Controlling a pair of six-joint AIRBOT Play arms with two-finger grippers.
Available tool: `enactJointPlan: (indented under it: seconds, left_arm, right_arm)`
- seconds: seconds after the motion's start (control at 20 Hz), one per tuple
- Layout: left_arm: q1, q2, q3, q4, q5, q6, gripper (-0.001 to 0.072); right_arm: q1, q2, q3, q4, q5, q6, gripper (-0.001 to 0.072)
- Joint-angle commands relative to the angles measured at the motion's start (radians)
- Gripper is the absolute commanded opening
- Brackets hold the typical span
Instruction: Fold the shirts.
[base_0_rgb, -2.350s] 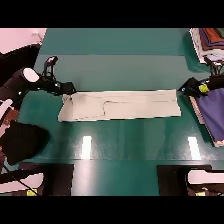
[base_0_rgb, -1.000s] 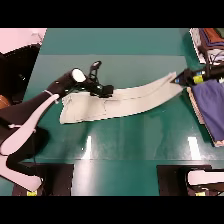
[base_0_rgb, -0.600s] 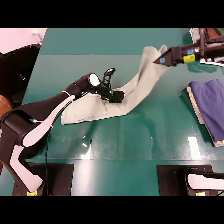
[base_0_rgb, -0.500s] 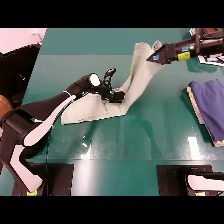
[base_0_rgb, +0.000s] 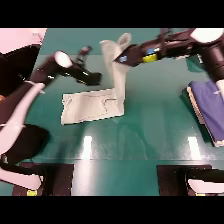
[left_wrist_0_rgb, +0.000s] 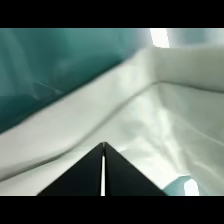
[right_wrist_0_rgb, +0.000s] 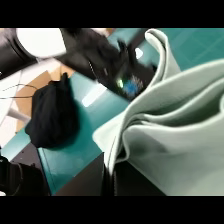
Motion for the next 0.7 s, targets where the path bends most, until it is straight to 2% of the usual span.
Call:
enactJointPlan:
  seconds: [0.0,0.1,0.2,0.25,0.35,0.45,0.65]
  left_arm:
    - [0.179,0.188,0.001,0.21,-0.093,0.002,0.0023]
    - [0.27,0.274,0.001,0.261,-0.097,0.001,0.0023]
    - [0.346,0.332,0.001,0.266,-0.097,0.001,0.0023]
    - [0.372,0.347,0.001,0.266,-0.098,0.001,0.0023]
    - [0.406,0.362,0.001,0.266,-0.124,0.002,0.0024]
    - [0.407,0.36,0.001,0.266,-0.155,0.01,0.0023]
    - [0.407,0.36,0.001,0.254,-0.172,0.009,0.0024]
  right_arm:
    - [0.196,-0.093,0.002,0.0,-0.202,-0.002,0.0017]
    - [0.297,-0.174,0.002,-0.001,-0.325,-0.035,0.0038]
    - [0.363,-0.245,0.024,-0.004,-0.367,-0.068,0.0348]
    - [0.378,-0.282,0.06,-0.007,-0.327,-0.082,0.0394]
    - [0.369,-0.326,0.138,-0.055,-0.185,-0.095,0.0384]
    - [0.324,-0.312,0.138,-0.1,-0.108,-0.023,0.0384]
    - [0.153,-0.196,-0.093,-0.126,-0.061,0.0,0.0384]
